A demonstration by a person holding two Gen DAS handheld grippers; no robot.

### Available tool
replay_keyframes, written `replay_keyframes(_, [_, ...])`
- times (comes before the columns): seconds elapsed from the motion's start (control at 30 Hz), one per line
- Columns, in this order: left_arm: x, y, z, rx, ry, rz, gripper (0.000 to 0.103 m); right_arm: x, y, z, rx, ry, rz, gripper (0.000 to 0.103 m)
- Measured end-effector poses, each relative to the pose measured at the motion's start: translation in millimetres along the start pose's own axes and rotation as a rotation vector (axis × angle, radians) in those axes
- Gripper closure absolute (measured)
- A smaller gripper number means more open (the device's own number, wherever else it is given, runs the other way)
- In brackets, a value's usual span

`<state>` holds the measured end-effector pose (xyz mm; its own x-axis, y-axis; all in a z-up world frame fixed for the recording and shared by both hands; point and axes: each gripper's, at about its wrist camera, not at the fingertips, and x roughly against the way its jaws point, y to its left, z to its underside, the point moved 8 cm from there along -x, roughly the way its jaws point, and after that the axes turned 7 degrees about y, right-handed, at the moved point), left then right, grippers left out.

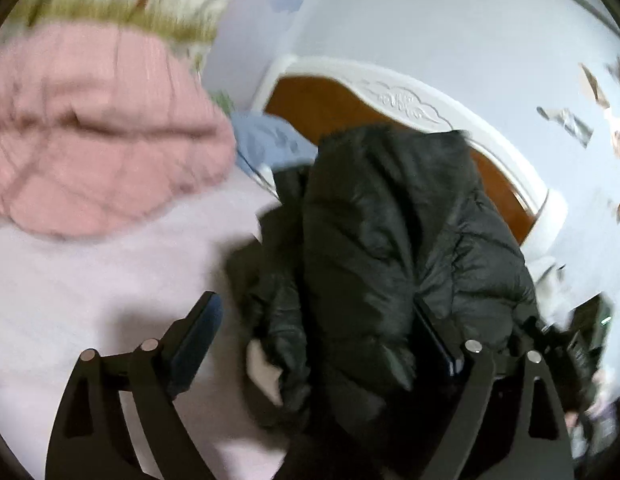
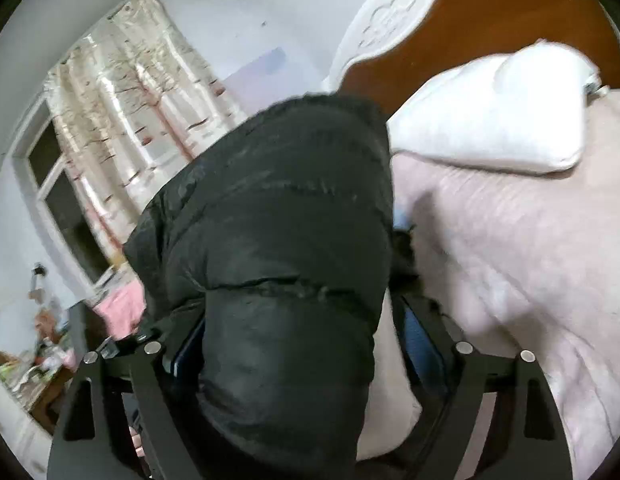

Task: Fold large clothes
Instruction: 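Lower the jacket onto the folded clothes stack and open both tools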

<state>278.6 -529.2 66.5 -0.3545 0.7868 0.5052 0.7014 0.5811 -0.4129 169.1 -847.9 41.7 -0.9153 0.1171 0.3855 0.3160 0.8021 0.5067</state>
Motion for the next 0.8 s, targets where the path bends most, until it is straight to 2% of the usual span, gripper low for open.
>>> replay_keyframes(0.1, [37.7, 2.2, 0.6, -0.048, -0.059, -0.027, 0.011, 31.7, 24.1, -3.9, 0.115, -0.111, 0.159, 0.001])
replay_keyframes(0.13, [49.4, 3.9, 3.3, -0.072, -0.073, -0.033, 0.011, 46.3, 35.8, -7.2, 0.173, -0.165, 0.208, 0.001])
replay_keyframes(0.2, [70.9, 8.2, 8.8, -0.118, -0.118, -0.094, 0.011, 72.6, 55.2, -11.0, 0.208, -0.226, 0.235, 0.001])
replay_keyframes(0.3, [102.5, 12.3, 22.1, -0.200, -0.184, -0.176, 0.011, 107.7, 82.5, -7.4, 0.212, -0.286, 0.204, 0.001])
replay_keyframes(0.4, [133.9, 20.3, 44.1, -0.222, -0.230, -0.219, 0.010, 124.6, 111.6, 18.0, 0.263, -0.258, 0.169, 0.001])
replay_keyframes(0.53, [156.8, 36.3, 81.4, -0.221, -0.250, -0.255, 0.008, 124.1, 156.5, 85.4, 0.391, -0.197, 0.124, 0.001])
replay_keyframes(0.7, [166.9, 52.7, 122.4, -0.230, -0.286, -0.343, 0.007, 112.7, 174.1, 144.3, 0.438, -0.220, 0.157, 0.001])
replay_keyframes(0.8, [161.4, 71.3, 141.5, -0.158, -0.293, -0.379, 0.002, 102.6, 170.9, 165.0, 0.457, -0.256, 0.196, 0.001])
